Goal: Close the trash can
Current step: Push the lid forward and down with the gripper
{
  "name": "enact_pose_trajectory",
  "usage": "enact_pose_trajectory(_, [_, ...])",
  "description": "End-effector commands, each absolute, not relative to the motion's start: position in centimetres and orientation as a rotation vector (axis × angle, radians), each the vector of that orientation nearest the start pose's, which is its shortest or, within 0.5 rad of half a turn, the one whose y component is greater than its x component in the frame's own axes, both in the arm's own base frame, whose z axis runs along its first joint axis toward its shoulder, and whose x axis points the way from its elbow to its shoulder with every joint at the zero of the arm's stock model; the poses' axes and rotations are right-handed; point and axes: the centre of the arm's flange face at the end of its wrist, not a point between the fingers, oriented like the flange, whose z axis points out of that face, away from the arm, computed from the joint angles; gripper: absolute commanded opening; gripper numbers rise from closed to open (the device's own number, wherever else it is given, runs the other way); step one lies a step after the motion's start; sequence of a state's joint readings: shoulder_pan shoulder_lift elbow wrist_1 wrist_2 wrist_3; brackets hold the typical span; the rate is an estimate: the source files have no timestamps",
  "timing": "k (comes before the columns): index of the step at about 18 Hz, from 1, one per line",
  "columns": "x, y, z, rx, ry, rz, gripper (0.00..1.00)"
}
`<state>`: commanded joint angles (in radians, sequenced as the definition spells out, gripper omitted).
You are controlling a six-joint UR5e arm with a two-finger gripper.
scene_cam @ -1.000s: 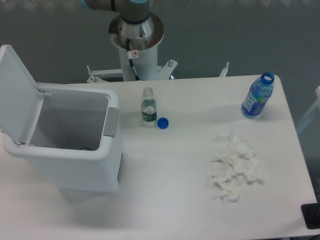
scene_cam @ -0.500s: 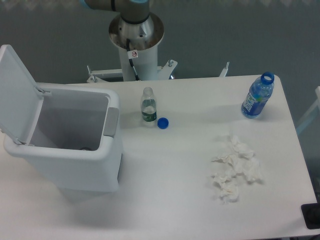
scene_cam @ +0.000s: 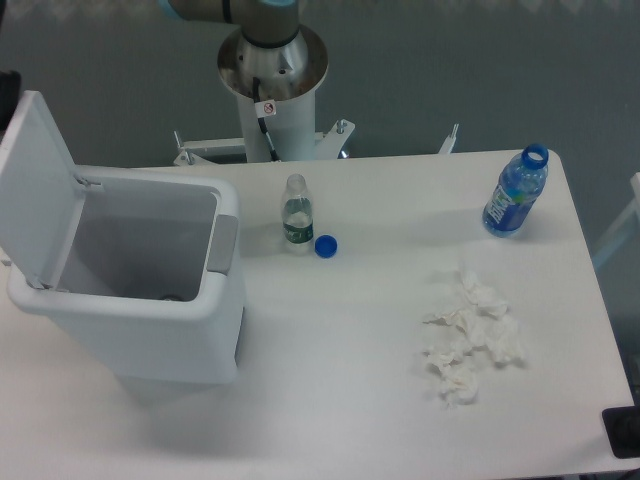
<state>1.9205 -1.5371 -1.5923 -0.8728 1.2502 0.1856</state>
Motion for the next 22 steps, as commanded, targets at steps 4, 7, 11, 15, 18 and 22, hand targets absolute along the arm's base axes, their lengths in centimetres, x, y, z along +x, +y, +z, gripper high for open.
enact_pose_trajectory(4, [-4.5, 53.3, 59.0, -2.370, -0.109, -0.109, 1.00])
enact_pose_trajectory(7, [-5.8, 52.8, 58.0, -2.384, -0.129, -0.094, 1.00])
enact_pose_trajectory(11, [-8.1, 52.3, 58.0, -2.382, -0.154, -0.052, 1.00])
enact_pose_trajectory(15, [-9.4, 52.2, 57.7, -2.387, -0.175, -0.037, 1.00])
enact_pose_trajectory(18, [-10.7, 52.0, 57.5, -2.390, -0.183, -0.016, 1.00])
enact_pose_trajectory(22, [-10.9, 52.1, 56.9, -2.401, -0.181, -0.015, 1.00])
